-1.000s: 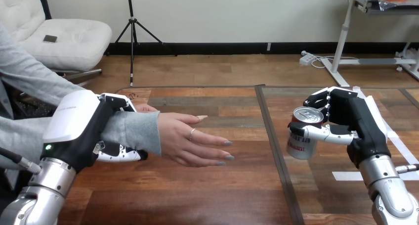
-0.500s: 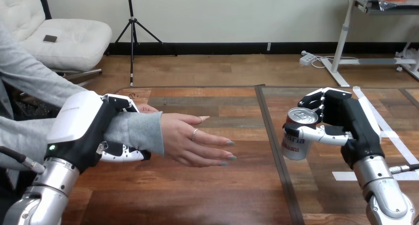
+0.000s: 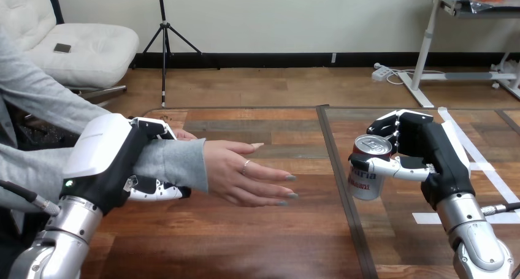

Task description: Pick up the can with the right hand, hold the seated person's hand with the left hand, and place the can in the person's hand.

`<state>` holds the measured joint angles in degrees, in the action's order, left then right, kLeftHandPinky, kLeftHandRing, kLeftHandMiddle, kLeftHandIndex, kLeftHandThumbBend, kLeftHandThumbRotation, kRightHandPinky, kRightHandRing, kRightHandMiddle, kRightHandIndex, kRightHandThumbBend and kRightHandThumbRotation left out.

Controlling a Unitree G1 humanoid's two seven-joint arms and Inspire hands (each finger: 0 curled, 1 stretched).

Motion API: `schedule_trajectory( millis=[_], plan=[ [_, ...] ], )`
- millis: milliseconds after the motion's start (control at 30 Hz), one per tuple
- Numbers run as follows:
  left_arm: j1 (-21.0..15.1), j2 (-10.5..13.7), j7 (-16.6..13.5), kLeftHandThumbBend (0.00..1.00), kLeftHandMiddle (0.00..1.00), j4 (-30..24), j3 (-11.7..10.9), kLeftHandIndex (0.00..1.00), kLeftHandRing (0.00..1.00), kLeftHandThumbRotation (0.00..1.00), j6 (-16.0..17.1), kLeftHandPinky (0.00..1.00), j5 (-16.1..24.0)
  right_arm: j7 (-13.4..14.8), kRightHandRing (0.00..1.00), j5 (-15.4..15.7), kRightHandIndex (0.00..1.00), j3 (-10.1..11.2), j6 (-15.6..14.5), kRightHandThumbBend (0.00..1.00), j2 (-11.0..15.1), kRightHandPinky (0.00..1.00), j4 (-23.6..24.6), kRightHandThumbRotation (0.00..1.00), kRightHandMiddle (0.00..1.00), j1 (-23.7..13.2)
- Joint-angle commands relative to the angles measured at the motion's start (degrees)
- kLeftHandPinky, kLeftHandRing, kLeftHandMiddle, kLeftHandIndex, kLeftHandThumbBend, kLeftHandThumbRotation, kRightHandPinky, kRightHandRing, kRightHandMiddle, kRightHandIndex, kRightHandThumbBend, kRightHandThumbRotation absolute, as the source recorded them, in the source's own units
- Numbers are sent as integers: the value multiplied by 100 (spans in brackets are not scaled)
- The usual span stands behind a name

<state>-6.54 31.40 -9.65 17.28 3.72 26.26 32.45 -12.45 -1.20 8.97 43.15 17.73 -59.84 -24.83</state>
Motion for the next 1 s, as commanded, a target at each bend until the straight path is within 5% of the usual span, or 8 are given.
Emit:
schedule_trajectory(
  millis=[0,333,967],
  plan=[
    [-648,-74,-127,78,34,-252,-69,41,27,0,188,24,-143,108,32,31,40,-45,138,87,-21,28,339,0,41,-584],
    [-669,-99,-116,78,34,-205,-63,41,27,0,222,23,-143,310,33,308,40,-161,241,86,-23,29,341,0,41,-647],
    [-702,-107,-100,78,33,-112,-35,41,26,0,294,23,-118,-1,35,32,40,-204,145,85,-337,31,279,0,41,-890]
  ],
)
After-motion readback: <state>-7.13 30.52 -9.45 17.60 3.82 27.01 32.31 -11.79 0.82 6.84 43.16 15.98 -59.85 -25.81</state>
